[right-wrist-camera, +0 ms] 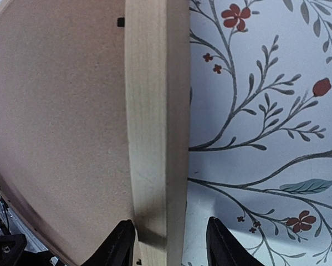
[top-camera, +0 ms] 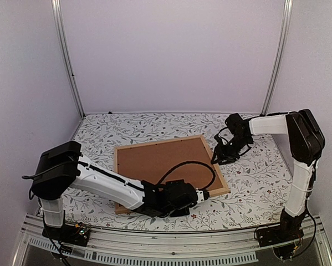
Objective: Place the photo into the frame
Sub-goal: Pick up the photo frame from the center of the board.
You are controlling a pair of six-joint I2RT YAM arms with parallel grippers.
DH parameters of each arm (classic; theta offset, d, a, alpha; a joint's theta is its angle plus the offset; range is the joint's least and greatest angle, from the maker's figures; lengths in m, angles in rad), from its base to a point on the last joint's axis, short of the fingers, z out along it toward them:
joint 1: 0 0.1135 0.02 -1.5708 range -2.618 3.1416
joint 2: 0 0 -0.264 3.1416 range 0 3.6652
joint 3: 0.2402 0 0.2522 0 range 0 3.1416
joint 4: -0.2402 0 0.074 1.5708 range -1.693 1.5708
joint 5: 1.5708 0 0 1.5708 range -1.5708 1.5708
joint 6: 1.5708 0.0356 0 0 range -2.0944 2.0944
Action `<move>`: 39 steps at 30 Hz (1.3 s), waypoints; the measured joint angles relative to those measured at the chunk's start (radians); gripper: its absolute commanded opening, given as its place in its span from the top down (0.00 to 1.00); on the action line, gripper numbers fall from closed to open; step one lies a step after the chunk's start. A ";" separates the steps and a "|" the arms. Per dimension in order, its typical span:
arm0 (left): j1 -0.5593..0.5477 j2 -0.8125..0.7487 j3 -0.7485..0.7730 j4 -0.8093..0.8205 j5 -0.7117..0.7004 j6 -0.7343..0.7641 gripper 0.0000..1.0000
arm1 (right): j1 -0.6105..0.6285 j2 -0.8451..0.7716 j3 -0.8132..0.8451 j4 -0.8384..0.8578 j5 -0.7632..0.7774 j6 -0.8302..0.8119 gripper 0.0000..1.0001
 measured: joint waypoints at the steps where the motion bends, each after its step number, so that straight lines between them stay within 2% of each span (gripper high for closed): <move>1: 0.001 -0.003 -0.003 0.000 0.005 -0.004 0.14 | 0.001 0.006 -0.001 0.000 0.006 0.000 0.55; 9: 0.022 -0.051 -0.042 -0.002 0.054 -0.048 0.14 | 0.024 0.014 -0.002 0.017 0.043 0.001 0.62; 15: 0.050 -0.077 -0.059 -0.004 0.105 -0.085 0.12 | 0.054 0.007 0.002 0.024 0.089 -0.001 0.84; 18: 0.055 -0.078 -0.060 -0.006 0.117 -0.094 0.11 | 0.055 0.003 0.008 0.013 0.104 0.004 0.91; 27: 0.060 -0.078 -0.060 -0.019 0.152 -0.093 0.08 | 0.063 0.013 0.052 -0.043 0.130 -0.002 1.00; 35: 0.053 -0.057 -0.037 -0.038 0.177 -0.063 0.08 | 0.065 0.025 0.116 -0.122 0.130 -0.005 1.00; 39: 0.049 -0.034 -0.013 -0.035 0.141 -0.047 0.08 | 0.065 0.025 0.140 -0.153 0.130 -0.009 1.00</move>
